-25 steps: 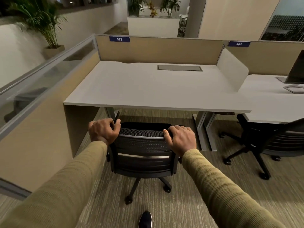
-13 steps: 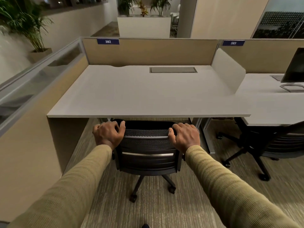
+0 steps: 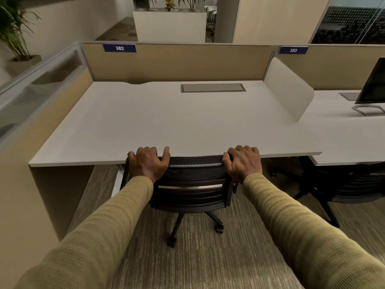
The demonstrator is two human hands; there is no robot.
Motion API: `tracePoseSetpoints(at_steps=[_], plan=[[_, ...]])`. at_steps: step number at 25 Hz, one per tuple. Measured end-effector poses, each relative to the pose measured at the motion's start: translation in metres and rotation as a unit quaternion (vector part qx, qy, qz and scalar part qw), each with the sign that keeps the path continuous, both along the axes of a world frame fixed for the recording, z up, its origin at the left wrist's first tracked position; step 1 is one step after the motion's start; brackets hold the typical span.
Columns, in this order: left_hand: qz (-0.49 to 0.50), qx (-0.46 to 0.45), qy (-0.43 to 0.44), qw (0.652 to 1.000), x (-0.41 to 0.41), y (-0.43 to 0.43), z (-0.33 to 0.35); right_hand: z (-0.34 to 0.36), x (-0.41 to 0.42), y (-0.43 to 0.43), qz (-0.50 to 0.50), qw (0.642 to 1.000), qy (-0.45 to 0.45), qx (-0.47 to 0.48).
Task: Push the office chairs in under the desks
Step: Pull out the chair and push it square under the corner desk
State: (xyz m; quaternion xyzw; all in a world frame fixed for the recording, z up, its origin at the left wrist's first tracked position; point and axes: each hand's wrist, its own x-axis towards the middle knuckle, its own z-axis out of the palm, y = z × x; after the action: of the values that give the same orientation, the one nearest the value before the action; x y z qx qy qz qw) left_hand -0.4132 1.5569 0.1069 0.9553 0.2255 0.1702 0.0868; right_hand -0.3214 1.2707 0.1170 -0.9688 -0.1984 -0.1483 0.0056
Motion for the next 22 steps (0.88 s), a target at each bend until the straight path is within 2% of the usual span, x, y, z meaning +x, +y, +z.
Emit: tracePoseSetpoints(at_steps=[8, 14, 18, 22], plan=[[0.004, 0.001, 0.003, 1.000, 0.035, 0.002, 0.000, -0.004, 0.043, 0.003, 0.006, 1.000, 0.008, 0.006], [0.000, 0.003, 0.017, 1.000, 0.037, -0.001, -0.002, -0.010, 0.046, 0.000, -0.004, 1.000, 0.001, 0.023], [-0.005, -0.005, 0.031, 0.999, 0.035, -0.006, 0.000, -0.017, 0.029, -0.001, -0.037, 0.995, -0.001, 0.090], [-0.005, -0.009, 0.035, 0.999, 0.034, -0.010, 0.003, -0.023, 0.005, -0.011, -0.011, 0.990, 0.014, 0.140]])
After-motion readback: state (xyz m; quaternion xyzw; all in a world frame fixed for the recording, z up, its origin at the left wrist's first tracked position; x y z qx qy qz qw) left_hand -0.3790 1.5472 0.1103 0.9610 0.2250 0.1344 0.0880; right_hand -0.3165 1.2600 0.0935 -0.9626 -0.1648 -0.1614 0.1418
